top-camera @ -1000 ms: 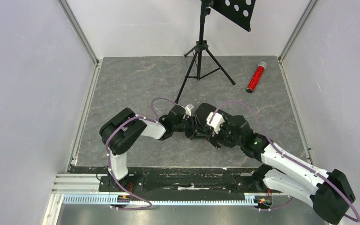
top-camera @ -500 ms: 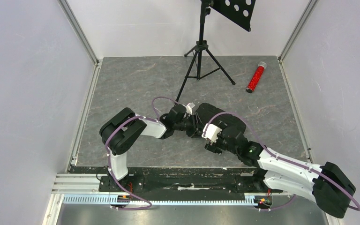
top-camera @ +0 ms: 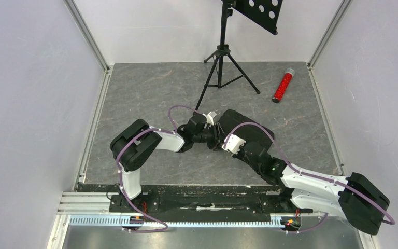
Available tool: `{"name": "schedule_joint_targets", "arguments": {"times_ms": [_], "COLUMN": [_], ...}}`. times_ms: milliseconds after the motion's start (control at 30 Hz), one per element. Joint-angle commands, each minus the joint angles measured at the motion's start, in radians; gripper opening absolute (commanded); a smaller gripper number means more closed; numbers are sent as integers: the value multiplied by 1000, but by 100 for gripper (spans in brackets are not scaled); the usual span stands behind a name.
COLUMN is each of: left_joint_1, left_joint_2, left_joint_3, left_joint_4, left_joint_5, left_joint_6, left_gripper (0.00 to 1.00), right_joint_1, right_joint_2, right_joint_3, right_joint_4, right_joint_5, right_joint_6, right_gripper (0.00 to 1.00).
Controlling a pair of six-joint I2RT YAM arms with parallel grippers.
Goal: Pack the tool kit
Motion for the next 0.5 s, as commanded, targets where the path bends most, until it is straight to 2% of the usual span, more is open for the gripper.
{"name": "schedule_joint_targets", "arguments": {"times_ms": [0, 200, 333, 467], "left_joint_1": [-4, -2, -1, -4], "left_joint_2": [-17, -79, -112, -68], "left_joint_3": [28, -21, -41, 5], "left_joint_4": [35, 18, -40, -78], "left_joint_5": [17, -43, -121, -144], "left_joint_6": [-22, 35, 77, 75], "left_gripper": [39, 39, 39, 38], "right_joint_1": [-29, -160, -216, -236], "right_joint_2": [20, 19, 64, 106], "right_joint_3": [-13, 29, 63, 87], "right_joint_4": [-36, -102, -144, -163], "right_joint_5": [-7, -176, -220, -253], "right_joint_6": [102, 164, 199, 220], "right_gripper": [15, 16, 16, 16]}}
